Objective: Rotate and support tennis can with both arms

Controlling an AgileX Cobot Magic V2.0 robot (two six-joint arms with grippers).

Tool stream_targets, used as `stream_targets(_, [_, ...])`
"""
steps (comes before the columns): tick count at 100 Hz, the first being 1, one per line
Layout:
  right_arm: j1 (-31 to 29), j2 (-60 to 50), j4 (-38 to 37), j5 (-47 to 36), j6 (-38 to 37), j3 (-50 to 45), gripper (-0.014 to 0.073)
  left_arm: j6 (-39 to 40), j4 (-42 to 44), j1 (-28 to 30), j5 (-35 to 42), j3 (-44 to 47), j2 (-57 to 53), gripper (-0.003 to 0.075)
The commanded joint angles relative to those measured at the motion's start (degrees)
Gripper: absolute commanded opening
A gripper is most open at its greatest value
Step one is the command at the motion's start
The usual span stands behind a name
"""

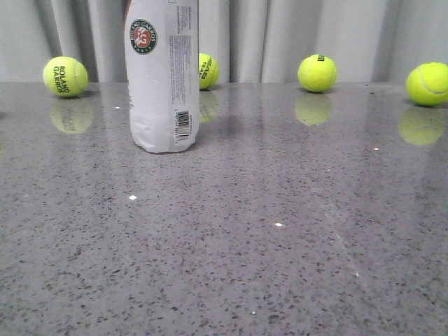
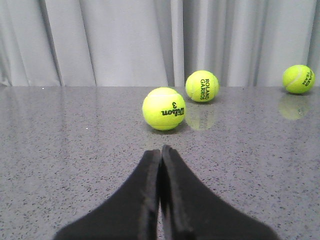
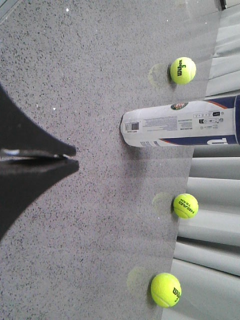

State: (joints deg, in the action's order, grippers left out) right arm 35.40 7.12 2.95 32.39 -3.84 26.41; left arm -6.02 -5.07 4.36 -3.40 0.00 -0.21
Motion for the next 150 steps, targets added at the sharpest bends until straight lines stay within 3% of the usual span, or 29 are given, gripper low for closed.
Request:
stream_targets(1, [-0.3,0.7,-0.5,-4.6,0.2,1.4,-0.0068,0.6,-0.1,0.2,4.1,2.5,-2.0,-0.0020])
stream_targets(65, [-1.0,0.7,-0.5,-7.7,0.2,1.2,-0.0068,0.6,-0.1,0.2,4.1,2.5,-2.0,-0.0020])
stream_targets(73, [-3.7,1.0,-0.5,-12.4,0.2,-0.4,-0.0068,0.6,-0.1,0.2,4.1,2.5,-2.0,-0.0020])
stream_targets(92, [-14.1,1.6,-0.5,-32.4,0.2,-10.1,-0.0068,0.6,-0.1,0.2,4.1,2.5,-2.0,-0.0020])
stream_targets(104, [-21.8,1.6,-0.5,-39.3,0.2,-15.5,-0.0068,0.6,-0.1,0.2,4.1,2.5,-2.0,-0.0020])
stream_targets(129, [-34.1,-2.6,-1.7,-40.1,0.2,-22.8,-0.0068,0.6,-0.1,0.2,4.1,2.5,-2.0,-0.0020])
stream_targets(143, [-37.2,-6.7,-2.1,-39.6,-1.0,-27.1,-0.0068,0.6,-0.1,0.2,4.1,2.5,-2.0,-0.0020])
stream_targets(150, [-37.5,-9.1,-4.6,-35.6,-1.5,-27.0,-0.0068,0.6,-0.1,0.2,4.1,2.5,-2.0,-0.0020])
